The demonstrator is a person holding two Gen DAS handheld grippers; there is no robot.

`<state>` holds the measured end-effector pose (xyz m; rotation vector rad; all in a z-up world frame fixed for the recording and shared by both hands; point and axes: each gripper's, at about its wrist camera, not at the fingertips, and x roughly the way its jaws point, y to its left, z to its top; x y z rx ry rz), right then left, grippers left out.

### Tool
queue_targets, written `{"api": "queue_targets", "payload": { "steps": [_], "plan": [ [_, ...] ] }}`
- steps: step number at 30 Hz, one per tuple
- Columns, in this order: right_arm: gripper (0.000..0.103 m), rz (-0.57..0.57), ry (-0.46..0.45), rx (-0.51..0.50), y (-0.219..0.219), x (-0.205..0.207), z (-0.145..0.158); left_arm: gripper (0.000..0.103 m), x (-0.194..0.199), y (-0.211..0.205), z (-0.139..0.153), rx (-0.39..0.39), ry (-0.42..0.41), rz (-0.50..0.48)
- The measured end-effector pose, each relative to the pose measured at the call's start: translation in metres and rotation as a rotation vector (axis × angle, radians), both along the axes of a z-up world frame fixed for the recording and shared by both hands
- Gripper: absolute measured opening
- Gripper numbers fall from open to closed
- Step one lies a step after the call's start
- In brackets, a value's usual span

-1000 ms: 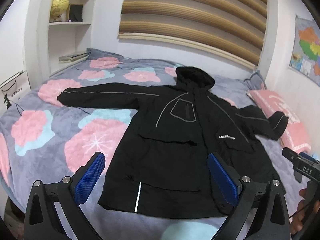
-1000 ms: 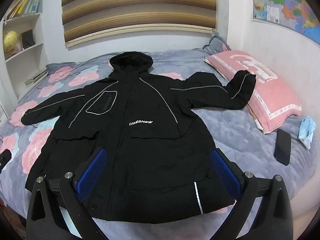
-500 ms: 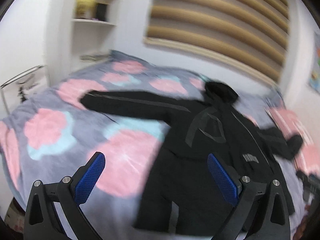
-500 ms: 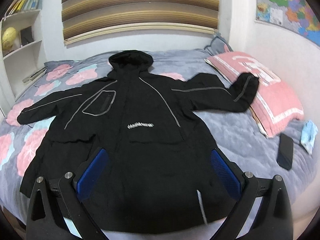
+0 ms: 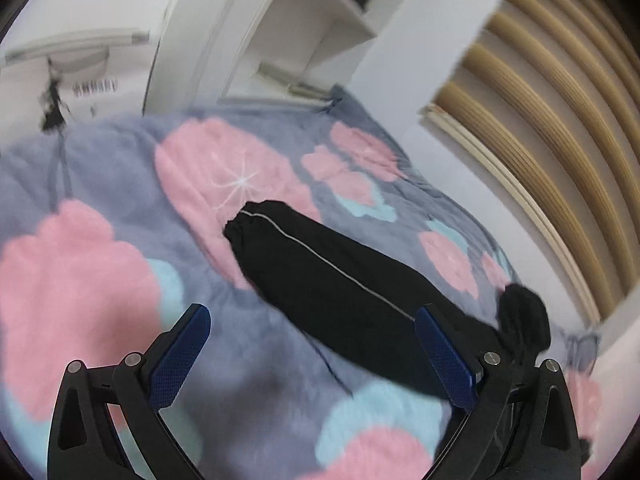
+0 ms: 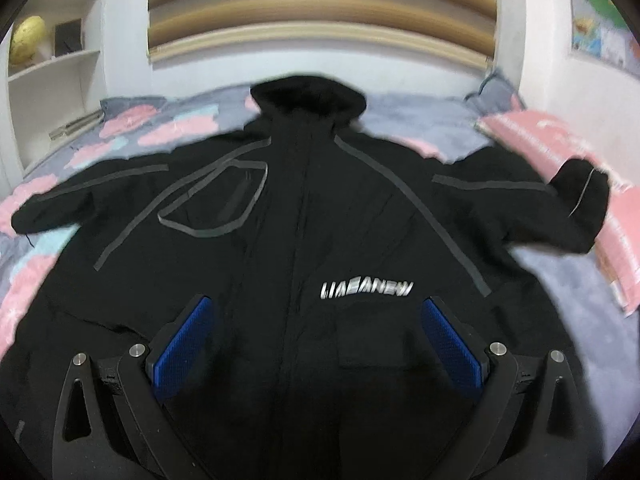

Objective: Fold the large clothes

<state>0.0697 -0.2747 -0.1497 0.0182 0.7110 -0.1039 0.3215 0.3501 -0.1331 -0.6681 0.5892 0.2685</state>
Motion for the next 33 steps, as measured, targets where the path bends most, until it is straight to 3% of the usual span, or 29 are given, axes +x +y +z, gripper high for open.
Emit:
{"api": "queue_targets", "payload": {
  "steps": [3,7,12,15,16,20,21,22,23,25,29,33],
  "plan": [
    [0.103,-0.002,0.038,0.051,-0.007,0.006,-0.018,0.102,0.033,0.023,-0.027,-0.062,0.049,0.033],
    [0.103,0.006,0.033,0.085,-0.011,0.005,-0.023,0.102,0.072,0.043,-0.062,-0.036,0.121,0.093],
    [0.103,0.016,0.053,0.08,-0.008,0.007,-0.028,0.1,0.092,0.054,-0.087,-0.052,0.111,0.085],
    [0.103,0.016,0.054,0.089,-0.008,0.006,-0.027,0.088,0.103,0.043,-0.089,-0.006,0.1,0.041],
    [0.103,0.016,0.055,0.092,-0.009,0.006,-0.027,0.078,0.109,0.037,-0.088,0.033,0.111,0.024],
    [0.103,0.016,0.058,0.098,-0.009,0.007,-0.028,0.072,0.127,0.024,-0.089,0.141,0.188,0.006],
    [0.103,0.017,0.058,0.1,-0.009,0.007,-0.028,0.067,0.13,0.026,-0.091,0.138,0.202,0.006],
    [0.103,0.017,0.059,0.102,-0.009,0.007,-0.028,0.047,0.128,0.028,-0.091,0.141,0.211,0.022],
    [0.103,0.017,0.06,0.104,-0.01,0.007,-0.028,0.037,0.125,0.029,-0.087,0.146,0.202,0.033],
    [0.103,0.018,0.061,0.108,-0.011,0.007,-0.029,0.026,0.111,0.025,-0.071,0.168,0.146,0.026],
    [0.103,0.02,0.062,0.119,-0.012,0.008,-0.029,0.02,0.078,-0.007,-0.024,0.31,0.06,-0.024],
    [0.103,0.023,0.057,0.134,-0.014,0.007,-0.029,0.019,0.059,-0.046,0.017,0.386,-0.025,-0.118]
  ]
}}
